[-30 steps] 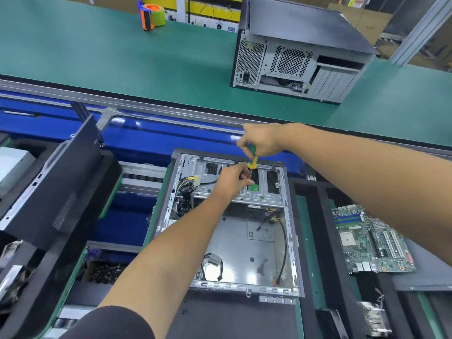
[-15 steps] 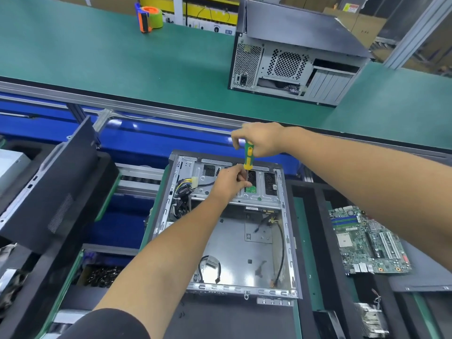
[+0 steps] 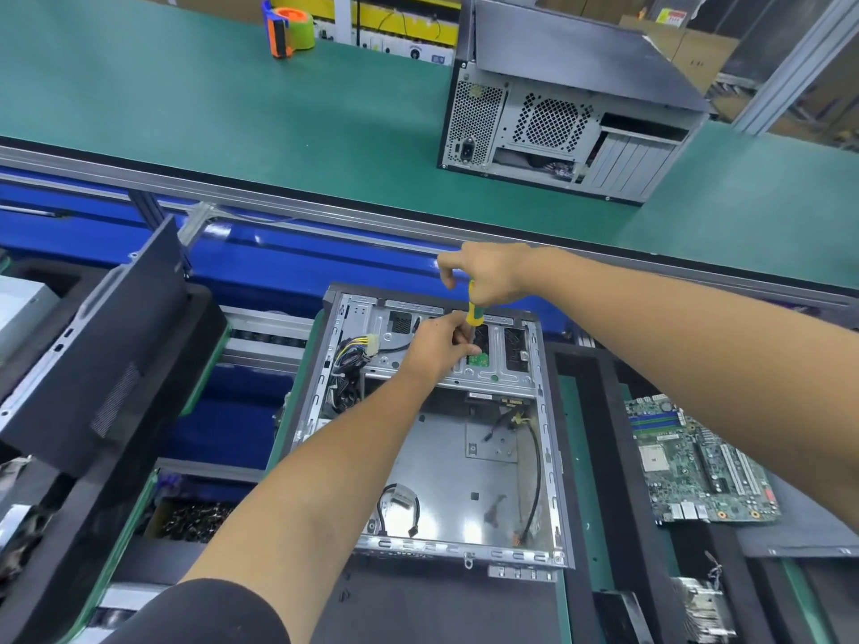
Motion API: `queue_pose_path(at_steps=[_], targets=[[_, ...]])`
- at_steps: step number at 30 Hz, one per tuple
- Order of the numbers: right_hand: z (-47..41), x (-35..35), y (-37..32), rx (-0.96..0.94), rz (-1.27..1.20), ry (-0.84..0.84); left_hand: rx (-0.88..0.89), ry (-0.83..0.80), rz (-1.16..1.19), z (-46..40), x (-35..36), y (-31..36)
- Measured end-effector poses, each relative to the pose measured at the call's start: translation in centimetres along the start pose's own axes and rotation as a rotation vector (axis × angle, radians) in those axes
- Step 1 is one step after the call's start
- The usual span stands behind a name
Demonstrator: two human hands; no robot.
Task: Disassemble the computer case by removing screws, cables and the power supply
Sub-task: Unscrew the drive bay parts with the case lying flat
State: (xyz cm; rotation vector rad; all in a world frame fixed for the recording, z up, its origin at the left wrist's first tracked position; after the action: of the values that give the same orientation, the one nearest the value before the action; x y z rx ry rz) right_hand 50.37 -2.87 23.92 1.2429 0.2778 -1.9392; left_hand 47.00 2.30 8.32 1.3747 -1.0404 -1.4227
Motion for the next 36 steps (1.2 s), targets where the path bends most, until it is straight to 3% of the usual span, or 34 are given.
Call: queue_pose_path(at_steps=[3,7,9,15,21,26,33,36], targets=[[0.1,0.4,0.6,-0.023,-0.108,0.001,0.000,0.003,0.019,0.1,0.0,0.0],[0.6,0.0,2.0,0.098,0.353,0.062,-0.007,0.008,0.035,0.2,0.0,0.1],[0.5,-0.1,2.1,0.103,0.439,0.062,-0.008,0.006,0.036,0.3,0.0,0.1],[0.7,0.1,1.7,-0.017,-0.098,0.060,-0.002,0.010,0.007,0.3,-0.1,0.4],[0.4,-0.3,1.5,0.066,0.145,0.032,-0.008,0.012,-0.010,0.3,0.0,0.4],[-0.4,-0.2,1.2,0.099,0.053,0.056,-0.017,0.015,-0.033,0.3,0.0,0.4],[0.4,0.1,1.2,0.058,-0.115,-0.044,-0.001,0.022,-0.018,0.4,0.0,0.6],[0.6,0.1,1.6,0.087,0.015,-0.008,-0.007,0.021,-0.009,0.5,0.0,0.6]])
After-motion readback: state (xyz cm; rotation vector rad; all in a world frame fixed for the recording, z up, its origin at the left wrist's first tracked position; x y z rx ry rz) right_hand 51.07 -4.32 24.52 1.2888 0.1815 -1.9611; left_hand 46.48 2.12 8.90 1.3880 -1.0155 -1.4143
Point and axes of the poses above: each hand's wrist, its own z-axis away from the middle knuckle, its own x-axis out of the palm, y = z × x, the point moved 7 cm from there along -z, towards the middle knuckle, and after that the axes turned 14 degrees about z, right-handed, at the moved point
